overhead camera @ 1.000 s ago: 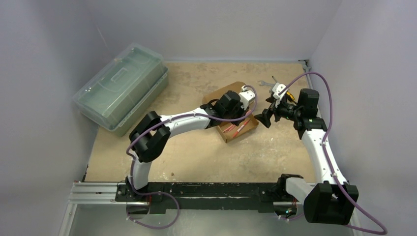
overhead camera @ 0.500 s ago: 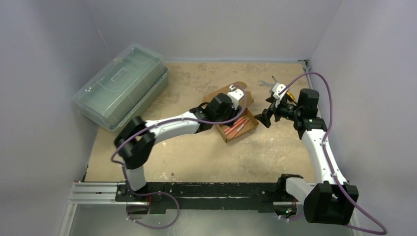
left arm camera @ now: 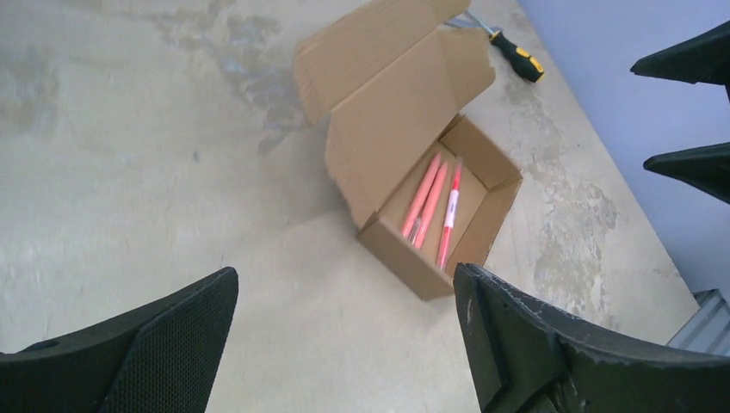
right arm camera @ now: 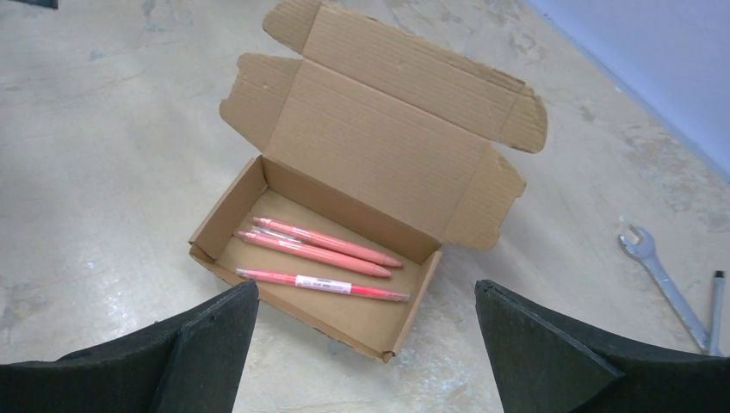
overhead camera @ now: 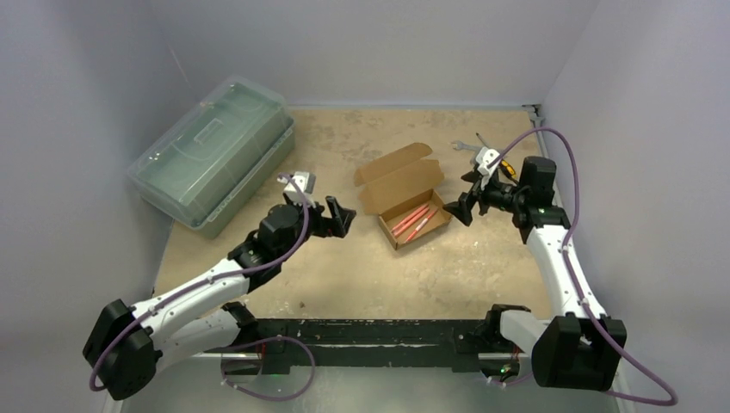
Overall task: Fold the paper box
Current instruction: Place the product in the paper box, then close the paper box at the center of the board.
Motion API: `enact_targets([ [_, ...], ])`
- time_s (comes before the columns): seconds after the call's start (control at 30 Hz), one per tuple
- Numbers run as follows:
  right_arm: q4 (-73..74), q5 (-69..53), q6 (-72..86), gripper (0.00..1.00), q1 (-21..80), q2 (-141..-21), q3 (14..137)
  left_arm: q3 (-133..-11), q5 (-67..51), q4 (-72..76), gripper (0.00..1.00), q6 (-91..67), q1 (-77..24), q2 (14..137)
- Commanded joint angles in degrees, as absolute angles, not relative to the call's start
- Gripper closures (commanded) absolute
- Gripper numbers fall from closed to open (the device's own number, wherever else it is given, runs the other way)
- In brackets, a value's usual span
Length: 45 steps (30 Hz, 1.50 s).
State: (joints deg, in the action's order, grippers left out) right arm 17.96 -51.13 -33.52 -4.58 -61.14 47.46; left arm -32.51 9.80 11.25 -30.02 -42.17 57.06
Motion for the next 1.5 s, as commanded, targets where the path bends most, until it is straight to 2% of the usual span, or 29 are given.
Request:
enact_targets([
  [0.0,15.07,-55.0,-32.28,0.01,-4.92,-64.82,46.36,-25.46,11.31,19.25,0.04,-37.25,-41.7,52.43],
  [0.1,17.44,-56.04,-32.96,0.01,-4.92,-69.5,49.89,-25.13,11.38,21.17,0.04,-37.47,-41.53,54.24],
  [0.27,29.46,-59.66,-40.51,0.01,-4.9,-80.3,61.95,-26.89,11.15,26.62,0.08,-38.19,-40.58,62.02],
  [0.43,29.06,-60.82,-35.03,0.01,-4.92,-87.73,69.13,-29.67,5.52,34.54,0.15,-41.7,-37.21,71.64],
  [0.67,23.27,-59.28,-29.36,0.01,-4.92,-86.37,65.59,-33.14,-1.35,42.0,0.22,-46.01,-33.31,83.56],
  [1.03,24.32,-61.36,-31.84,0.01,-5.35,-85.25,63.28,-39.12,-6.5,47.5,0.41,-47.63,-32.96,95.84],
  [1.2,24.92,-62.04,-32.25,0.01,-5.45,-85.1,63.28,-39.76,-6.33,47.81,0.59,-47.7,-33.02,98.6],
  [1.4,25.39,-62.36,-32.68,0.01,-5.69,-84.78,63.24,-41.03,-6.24,44.09,0.96,-44.77,-33.01,98.43],
  [1.47,25.47,-62.6,-32.7,0.01,-5.71,-84.58,63.19,-41.13,-6.05,42.13,1.0,-42.7,-32.94,96.9],
])
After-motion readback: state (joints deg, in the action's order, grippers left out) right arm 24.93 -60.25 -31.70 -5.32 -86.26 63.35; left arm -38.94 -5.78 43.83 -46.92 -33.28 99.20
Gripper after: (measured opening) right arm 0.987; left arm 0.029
